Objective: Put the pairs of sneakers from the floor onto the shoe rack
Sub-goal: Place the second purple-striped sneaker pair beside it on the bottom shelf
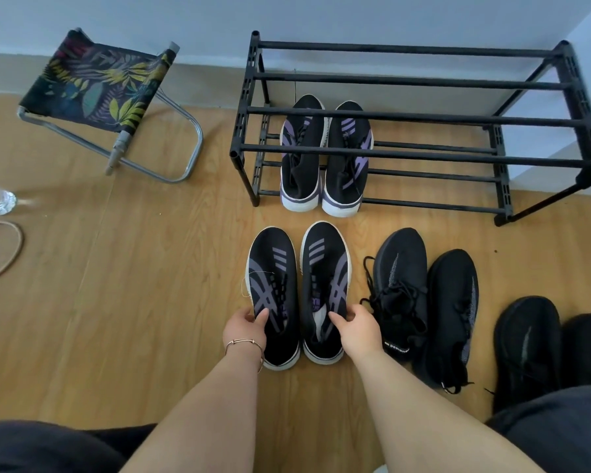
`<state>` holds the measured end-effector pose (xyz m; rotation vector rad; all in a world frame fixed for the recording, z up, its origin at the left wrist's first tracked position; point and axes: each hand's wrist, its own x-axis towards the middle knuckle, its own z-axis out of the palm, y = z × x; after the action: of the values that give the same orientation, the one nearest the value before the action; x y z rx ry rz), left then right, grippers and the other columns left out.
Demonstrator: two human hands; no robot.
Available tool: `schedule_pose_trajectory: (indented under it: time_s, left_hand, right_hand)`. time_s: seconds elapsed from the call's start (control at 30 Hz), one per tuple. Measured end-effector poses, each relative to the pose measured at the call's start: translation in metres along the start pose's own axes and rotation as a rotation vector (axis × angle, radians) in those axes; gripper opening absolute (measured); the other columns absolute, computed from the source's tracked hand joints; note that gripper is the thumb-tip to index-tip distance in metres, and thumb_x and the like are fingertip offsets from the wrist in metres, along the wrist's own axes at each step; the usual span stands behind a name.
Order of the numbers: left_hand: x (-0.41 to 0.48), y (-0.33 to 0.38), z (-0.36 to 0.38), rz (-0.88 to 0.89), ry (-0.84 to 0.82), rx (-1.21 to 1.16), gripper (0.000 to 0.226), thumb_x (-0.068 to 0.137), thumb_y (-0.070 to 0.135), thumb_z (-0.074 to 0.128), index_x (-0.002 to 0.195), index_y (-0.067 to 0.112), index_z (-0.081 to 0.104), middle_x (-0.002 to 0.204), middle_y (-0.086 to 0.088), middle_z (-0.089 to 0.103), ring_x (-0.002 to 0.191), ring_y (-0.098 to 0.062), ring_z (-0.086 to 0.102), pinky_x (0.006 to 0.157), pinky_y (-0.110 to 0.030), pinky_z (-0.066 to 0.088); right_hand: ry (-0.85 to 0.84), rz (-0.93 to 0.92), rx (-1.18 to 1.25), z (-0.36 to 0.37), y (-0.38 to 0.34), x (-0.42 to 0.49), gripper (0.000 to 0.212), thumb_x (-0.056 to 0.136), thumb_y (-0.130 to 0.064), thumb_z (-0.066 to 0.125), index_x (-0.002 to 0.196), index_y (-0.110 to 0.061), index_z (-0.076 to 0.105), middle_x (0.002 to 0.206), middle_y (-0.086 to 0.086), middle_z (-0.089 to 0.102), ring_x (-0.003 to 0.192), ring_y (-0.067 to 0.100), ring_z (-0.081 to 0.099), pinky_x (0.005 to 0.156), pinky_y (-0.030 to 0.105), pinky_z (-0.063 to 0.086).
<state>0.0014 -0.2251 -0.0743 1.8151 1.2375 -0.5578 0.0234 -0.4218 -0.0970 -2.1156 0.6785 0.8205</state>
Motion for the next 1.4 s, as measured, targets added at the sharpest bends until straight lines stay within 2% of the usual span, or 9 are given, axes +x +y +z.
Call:
schedule_pose_trajectory:
  time_s: [0.23, 0.33, 0.47, 0.57, 0.67, 0.87, 1.03, 1.2, 1.4]
  left_hand:
    - [0.010, -0.004, 0.003, -0.083, 0.001, -0.264, 0.050, 0.087, 0.035, 0.074, 0.131, 0.014, 0.064, 0.122, -0.004, 0.070, 0.110, -0.029, 0.066, 0.101, -0.048, 0.052]
    - [0.009, -0.005, 0.002, -0.069, -0.007, -0.311, 0.047, 0.089, 0.031, 0.074, 0.130, 0.012, 0.064, 0.122, -0.006, 0.069, 0.107, -0.025, 0.064, 0.103, -0.043, 0.050]
    - [0.004, 0.003, -0.002, -0.022, -0.018, -0.306, 0.045, 0.090, 0.031, 0.072, 0.130, 0.011, 0.064, 0.125, -0.008, 0.068, 0.104, -0.024, 0.062, 0.095, -0.036, 0.046]
    - [0.003, 0.010, -0.002, -0.007, -0.014, -0.316, 0.044, 0.090, 0.032, 0.073, 0.129, 0.013, 0.066, 0.127, -0.008, 0.068, 0.117, -0.029, 0.063, 0.100, -0.040, 0.047]
    - [0.000, 0.011, 0.001, 0.007, -0.014, -0.331, 0.043, 0.089, 0.032, 0.073, 0.127, 0.013, 0.067, 0.126, -0.007, 0.069, 0.117, -0.030, 0.063, 0.103, -0.042, 0.047]
    - [-0.019, 0.004, 0.006, 0.004, -0.053, -0.356, 0.042, 0.091, 0.030, 0.072, 0.129, 0.012, 0.066, 0.122, -0.007, 0.068, 0.098, -0.020, 0.057, 0.096, -0.038, 0.047]
    - [-0.032, 0.003, 0.006, 0.057, -0.062, -0.331, 0.040, 0.091, 0.030, 0.071, 0.126, 0.011, 0.068, 0.118, -0.005, 0.071, 0.097, -0.020, 0.062, 0.093, -0.034, 0.049]
    - [-0.035, 0.025, 0.012, 0.111, -0.078, -0.312, 0.038, 0.090, 0.034, 0.072, 0.123, 0.016, 0.072, 0.118, -0.002, 0.073, 0.105, -0.022, 0.067, 0.098, -0.037, 0.052]
    - [-0.044, 0.056, 0.029, 0.142, -0.115, -0.345, 0.031, 0.090, 0.032, 0.071, 0.117, 0.017, 0.075, 0.100, 0.003, 0.074, 0.087, -0.015, 0.066, 0.084, -0.029, 0.050]
  right_hand:
    - [0.028, 0.030, 0.208, -0.006, 0.001, 0.002, 0.049, 0.095, -0.042, 0.063, 0.131, -0.008, 0.062, 0.113, 0.001, 0.064, 0.105, 0.020, 0.059, 0.095, 0.035, 0.050]
    - [0.042, 0.041, 0.263, -0.007, 0.002, 0.003, 0.047, 0.095, -0.040, 0.065, 0.129, -0.008, 0.063, 0.108, -0.002, 0.061, 0.102, 0.017, 0.057, 0.097, 0.035, 0.050]
    - [0.071, 0.043, 0.285, -0.013, -0.004, 0.001, 0.044, 0.096, -0.040, 0.062, 0.128, -0.009, 0.063, 0.106, -0.003, 0.061, 0.101, 0.017, 0.057, 0.097, 0.037, 0.050]
    - [0.087, 0.046, 0.299, -0.017, -0.007, 0.000, 0.043, 0.097, -0.039, 0.061, 0.127, -0.009, 0.063, 0.105, -0.002, 0.061, 0.100, 0.018, 0.057, 0.097, 0.038, 0.051]
    - [0.092, 0.040, 0.301, -0.024, -0.005, -0.003, 0.041, 0.097, -0.039, 0.061, 0.125, -0.009, 0.063, 0.104, -0.002, 0.061, 0.102, 0.019, 0.059, 0.098, 0.039, 0.052]
    - [0.094, 0.044, 0.325, -0.036, 0.005, -0.014, 0.042, 0.097, -0.040, 0.062, 0.127, -0.011, 0.063, 0.109, -0.002, 0.062, 0.112, 0.022, 0.060, 0.102, 0.042, 0.051]
    - [0.113, 0.041, 0.337, -0.042, 0.011, -0.022, 0.042, 0.098, -0.040, 0.060, 0.128, -0.010, 0.062, 0.109, -0.002, 0.061, 0.105, 0.018, 0.057, 0.099, 0.038, 0.050]
    - [0.157, 0.056, 0.394, -0.056, 0.009, -0.019, 0.045, 0.096, -0.042, 0.061, 0.129, -0.011, 0.063, 0.117, 0.001, 0.066, 0.112, 0.022, 0.061, 0.104, 0.045, 0.050]
    - [0.231, 0.049, 0.434, -0.089, 0.001, -0.007, 0.040, 0.096, -0.042, 0.061, 0.121, -0.012, 0.068, 0.111, 0.003, 0.070, 0.107, 0.024, 0.065, 0.100, 0.047, 0.053]
